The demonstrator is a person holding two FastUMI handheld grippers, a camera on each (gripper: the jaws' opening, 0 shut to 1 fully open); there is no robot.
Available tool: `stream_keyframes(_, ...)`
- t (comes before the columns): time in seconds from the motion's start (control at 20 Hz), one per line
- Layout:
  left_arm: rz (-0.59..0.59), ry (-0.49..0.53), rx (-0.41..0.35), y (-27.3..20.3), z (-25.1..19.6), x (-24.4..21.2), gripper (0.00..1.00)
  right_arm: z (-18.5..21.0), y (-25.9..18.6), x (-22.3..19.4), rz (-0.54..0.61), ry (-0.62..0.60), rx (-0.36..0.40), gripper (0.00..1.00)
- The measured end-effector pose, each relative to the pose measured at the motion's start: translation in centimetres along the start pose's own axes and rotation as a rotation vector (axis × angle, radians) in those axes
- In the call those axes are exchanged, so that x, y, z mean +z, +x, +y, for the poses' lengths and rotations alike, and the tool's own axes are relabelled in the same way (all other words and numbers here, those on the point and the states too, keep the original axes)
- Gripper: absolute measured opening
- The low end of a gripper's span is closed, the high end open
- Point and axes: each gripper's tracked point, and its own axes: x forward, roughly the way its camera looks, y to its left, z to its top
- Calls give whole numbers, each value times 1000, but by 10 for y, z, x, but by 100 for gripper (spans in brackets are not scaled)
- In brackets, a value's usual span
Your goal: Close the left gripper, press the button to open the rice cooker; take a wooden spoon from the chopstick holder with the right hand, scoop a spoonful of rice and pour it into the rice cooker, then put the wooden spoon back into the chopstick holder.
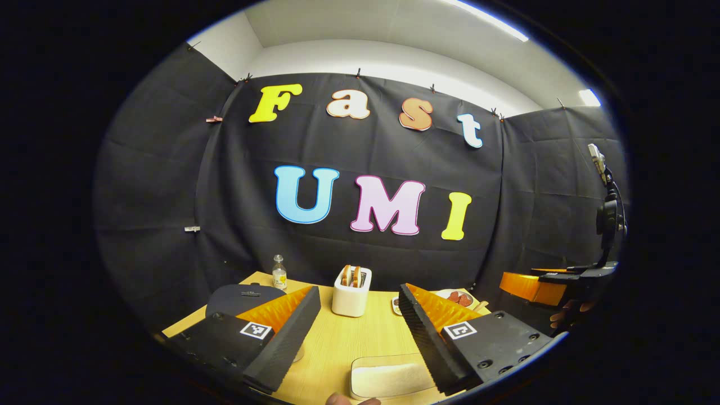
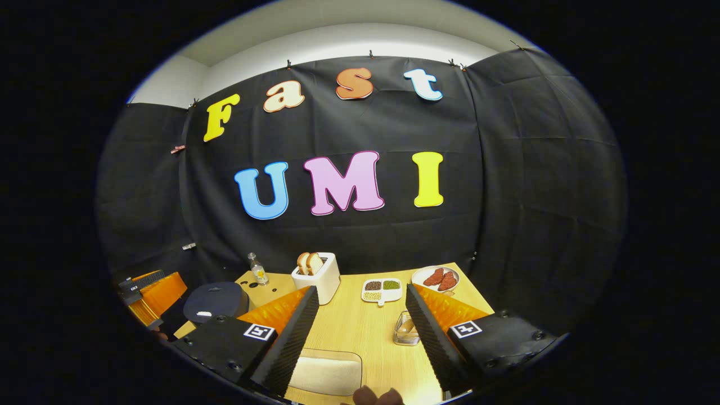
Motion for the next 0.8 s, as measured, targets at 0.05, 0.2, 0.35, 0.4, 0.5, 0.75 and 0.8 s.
stream_keyframes(0.05, -6, 13, 19, -1, -3, 3, 95, -3, 2, 0, 7, 15, 14, 97)
stream_keyframes(0.2, -32, 40, 84, -5, -6, 14, 92, -3, 15, -4, 35, 49, 73, 98)
stream_keyframes(0.35, -33, 12, 99, -7, -13, 12, 95, -3, 16, 11, -1, 55, 93, 98)
stream_keyframes(0.4, -26, 10, 105, -8, -13, 11, 95, -2, 14, 18, -25, 41, 92, 98)
stream_keyframes(0.5, -32, 21, 111, -10, -11, 17, 92, 4, 10, 15, -30, 11, 103, 98)
stream_keyframes(0.75, -21, 31, 125, -12, -3, 17, 92, 15, 8, 22, -55, -17, 109, 98)
stream_keyframes(0.8, -18, 32, 132, -14, 0, 17, 92, 18, 8, 22, -52, -21, 112, 98)
